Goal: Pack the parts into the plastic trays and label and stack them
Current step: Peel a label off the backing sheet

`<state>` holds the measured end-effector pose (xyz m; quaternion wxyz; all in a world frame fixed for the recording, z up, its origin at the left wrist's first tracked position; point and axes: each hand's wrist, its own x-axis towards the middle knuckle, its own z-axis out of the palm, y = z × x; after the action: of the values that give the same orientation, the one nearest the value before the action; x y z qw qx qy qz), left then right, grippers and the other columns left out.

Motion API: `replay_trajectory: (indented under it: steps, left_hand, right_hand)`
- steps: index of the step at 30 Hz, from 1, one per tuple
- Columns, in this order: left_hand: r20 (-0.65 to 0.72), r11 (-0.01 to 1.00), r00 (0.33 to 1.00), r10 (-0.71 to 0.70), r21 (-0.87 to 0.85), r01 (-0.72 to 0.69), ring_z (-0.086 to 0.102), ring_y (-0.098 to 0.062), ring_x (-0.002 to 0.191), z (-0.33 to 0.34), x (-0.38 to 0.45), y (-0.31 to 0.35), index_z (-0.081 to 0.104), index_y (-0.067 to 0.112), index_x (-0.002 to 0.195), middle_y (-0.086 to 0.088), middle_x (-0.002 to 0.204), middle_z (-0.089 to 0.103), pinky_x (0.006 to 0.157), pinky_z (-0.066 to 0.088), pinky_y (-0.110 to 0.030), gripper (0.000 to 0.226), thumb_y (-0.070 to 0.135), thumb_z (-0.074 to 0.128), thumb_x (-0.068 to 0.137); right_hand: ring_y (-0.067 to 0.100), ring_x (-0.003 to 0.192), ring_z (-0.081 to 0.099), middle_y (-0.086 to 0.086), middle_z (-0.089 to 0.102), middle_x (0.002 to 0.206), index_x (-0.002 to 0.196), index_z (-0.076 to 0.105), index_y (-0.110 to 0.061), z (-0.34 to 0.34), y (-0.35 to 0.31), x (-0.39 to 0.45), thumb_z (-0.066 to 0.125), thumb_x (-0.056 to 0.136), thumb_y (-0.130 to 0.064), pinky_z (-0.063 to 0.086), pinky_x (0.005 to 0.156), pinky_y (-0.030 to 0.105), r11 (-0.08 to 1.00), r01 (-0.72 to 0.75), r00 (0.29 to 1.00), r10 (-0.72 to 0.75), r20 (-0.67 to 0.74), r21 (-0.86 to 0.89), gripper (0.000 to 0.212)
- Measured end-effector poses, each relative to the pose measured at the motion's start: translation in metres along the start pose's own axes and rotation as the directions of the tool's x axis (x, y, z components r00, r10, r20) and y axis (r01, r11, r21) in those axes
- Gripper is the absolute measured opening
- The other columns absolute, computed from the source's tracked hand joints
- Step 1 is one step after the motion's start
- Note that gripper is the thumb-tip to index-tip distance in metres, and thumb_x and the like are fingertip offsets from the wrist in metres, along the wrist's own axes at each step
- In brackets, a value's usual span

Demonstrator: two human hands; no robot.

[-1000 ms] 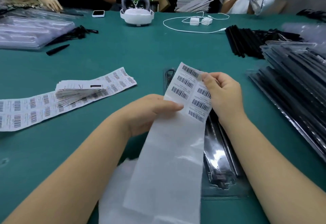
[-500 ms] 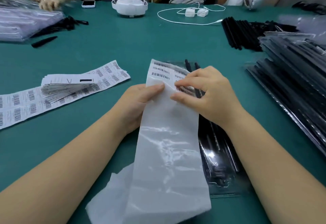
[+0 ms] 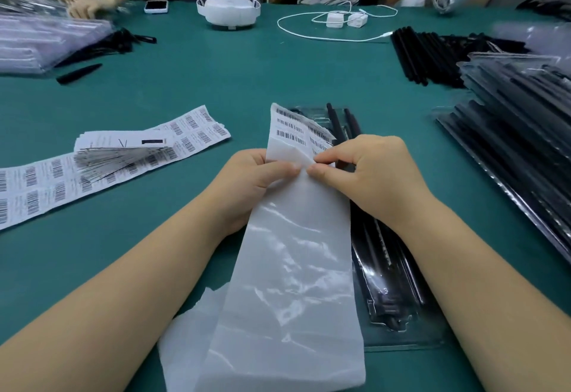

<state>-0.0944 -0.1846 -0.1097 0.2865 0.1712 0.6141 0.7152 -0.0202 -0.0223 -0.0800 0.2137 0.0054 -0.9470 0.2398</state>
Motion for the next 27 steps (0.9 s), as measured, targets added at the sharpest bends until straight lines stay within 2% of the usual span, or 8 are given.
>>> replay_trajectory:
  steps: [6,10,14,17,19,22,25,27]
  left_hand:
    - [0.009,1.000,1.000,-0.003,0.030,0.003,0.068,-0.023,0.071,0.002,-0.002,0.000,0.074,0.006,0.080,-0.014,0.081,0.072,0.067,0.056,-0.032,0.017,0.007,0.059,0.088]
    - [-0.016,0.999,1.000,-0.006,0.034,0.007,0.067,-0.021,0.065,0.002,-0.003,0.002,0.074,0.008,0.079,-0.012,0.077,0.071,0.061,0.055,-0.028,0.017,0.007,0.059,0.088]
    - [-0.073,0.998,0.997,-0.034,0.056,0.038,0.069,-0.020,0.061,-0.003,-0.007,0.011,0.076,0.015,0.076,-0.009,0.077,0.073,0.053,0.054,-0.026,0.024,0.005,0.058,0.088]
    - [-0.196,0.969,0.977,-0.088,0.209,0.129,0.071,-0.021,0.065,-0.021,-0.010,0.023,0.074,0.018,0.085,-0.007,0.083,0.075,0.053,0.056,-0.029,0.016,0.008,0.061,0.084]
    - [-0.327,0.850,0.942,-0.073,0.473,0.230,0.071,-0.017,0.070,-0.035,-0.010,0.028,0.071,0.023,0.091,0.002,0.086,0.075,0.062,0.057,-0.030,0.014,0.017,0.066,0.080]
    - [-0.441,0.474,0.884,0.158,0.819,0.324,0.065,-0.018,0.086,-0.044,-0.011,0.031,0.057,0.028,0.111,0.005,0.099,0.069,0.065,0.045,-0.029,0.037,0.027,0.068,0.077]
    - [-0.449,0.205,0.831,0.328,0.893,0.402,0.052,-0.032,0.107,-0.043,-0.015,0.030,0.035,0.020,0.136,-0.007,0.119,0.053,0.071,0.035,-0.033,0.067,0.028,0.067,0.078]
    - [-0.380,0.105,0.822,0.425,0.922,0.372,0.044,-0.031,0.111,-0.042,-0.018,0.031,0.034,0.018,0.139,-0.011,0.124,0.041,0.074,0.035,-0.036,0.073,0.027,0.072,0.076]
  right_hand:
    - [0.017,0.079,0.061,-0.004,0.070,0.077,0.080,0.075,-0.018,0.001,-0.001,-0.001,0.062,0.087,-0.024,0.047,0.075,0.035,1.000,0.027,1.000,-0.027,0.001,-0.010,0.016]
    - [0.005,0.064,0.055,-0.011,0.064,0.060,0.066,0.070,-0.020,0.004,0.008,0.002,0.064,0.082,-0.026,0.042,0.062,0.022,0.960,-0.201,0.974,0.217,-0.065,0.196,0.018]
    - [0.011,0.053,0.045,0.005,0.056,0.055,0.070,0.068,-0.003,0.001,0.026,0.011,0.066,0.081,-0.026,0.040,0.056,0.029,0.740,-0.402,0.835,0.537,-0.115,0.539,0.026]
    - [0.005,0.042,0.040,-0.007,0.054,0.054,0.066,0.065,-0.014,-0.007,0.039,0.015,0.065,0.086,-0.028,0.040,0.048,0.022,0.518,-0.440,0.688,0.720,-0.096,0.734,0.024]
    - [0.003,0.039,0.039,-0.011,0.058,0.054,0.069,0.063,-0.019,-0.009,0.045,0.014,0.063,0.089,-0.029,0.041,0.045,0.018,0.464,-0.421,0.657,0.748,-0.090,0.780,0.022]
    - [0.001,0.041,0.043,-0.010,0.066,0.058,0.075,0.065,-0.019,-0.010,0.046,0.013,0.063,0.090,-0.027,0.044,0.045,0.016,0.412,-0.388,0.664,0.745,-0.059,0.825,0.017]
    - [0.001,0.051,0.051,-0.007,0.071,0.070,0.080,0.070,-0.018,-0.009,0.042,0.013,0.064,0.089,-0.025,0.047,0.052,0.016,0.421,-0.383,0.711,0.703,-0.029,0.822,0.013]
    - [0.001,0.055,0.054,-0.005,0.072,0.072,0.079,0.071,-0.018,-0.009,0.036,0.012,0.066,0.088,-0.021,0.048,0.055,0.017,0.436,-0.355,0.758,0.652,-0.018,0.827,0.011]
